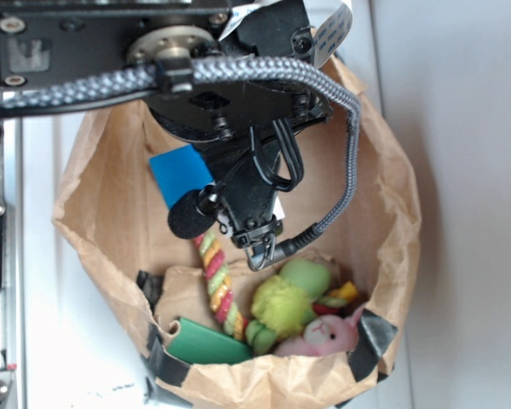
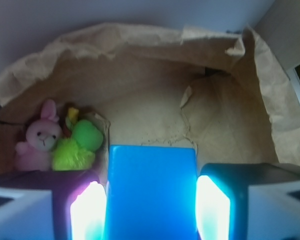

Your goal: Grab the blue block.

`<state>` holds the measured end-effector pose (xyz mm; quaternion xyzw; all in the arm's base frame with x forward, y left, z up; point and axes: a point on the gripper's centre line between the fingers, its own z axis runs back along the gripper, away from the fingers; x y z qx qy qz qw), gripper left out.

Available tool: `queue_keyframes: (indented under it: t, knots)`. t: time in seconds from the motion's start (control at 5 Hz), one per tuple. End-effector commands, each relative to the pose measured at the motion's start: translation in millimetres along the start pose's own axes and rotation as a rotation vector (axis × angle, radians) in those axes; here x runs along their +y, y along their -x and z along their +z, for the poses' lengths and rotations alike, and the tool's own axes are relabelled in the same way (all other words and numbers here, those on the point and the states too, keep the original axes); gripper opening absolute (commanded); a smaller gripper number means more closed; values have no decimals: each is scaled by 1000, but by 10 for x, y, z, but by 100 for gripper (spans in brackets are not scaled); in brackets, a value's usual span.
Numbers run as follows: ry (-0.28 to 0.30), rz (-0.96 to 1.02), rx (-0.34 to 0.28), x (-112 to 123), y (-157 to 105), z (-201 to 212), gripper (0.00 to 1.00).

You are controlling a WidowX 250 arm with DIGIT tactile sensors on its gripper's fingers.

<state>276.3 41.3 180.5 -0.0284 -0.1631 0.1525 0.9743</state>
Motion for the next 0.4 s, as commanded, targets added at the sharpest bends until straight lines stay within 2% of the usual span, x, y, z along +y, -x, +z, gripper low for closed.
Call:
queue_keyframes:
  t: [0.0, 0.2]
  knots:
    - [-18, 25, -54, 67, -136, 155, 0]
    - [-27, 23, -83, 46, -135, 165, 0]
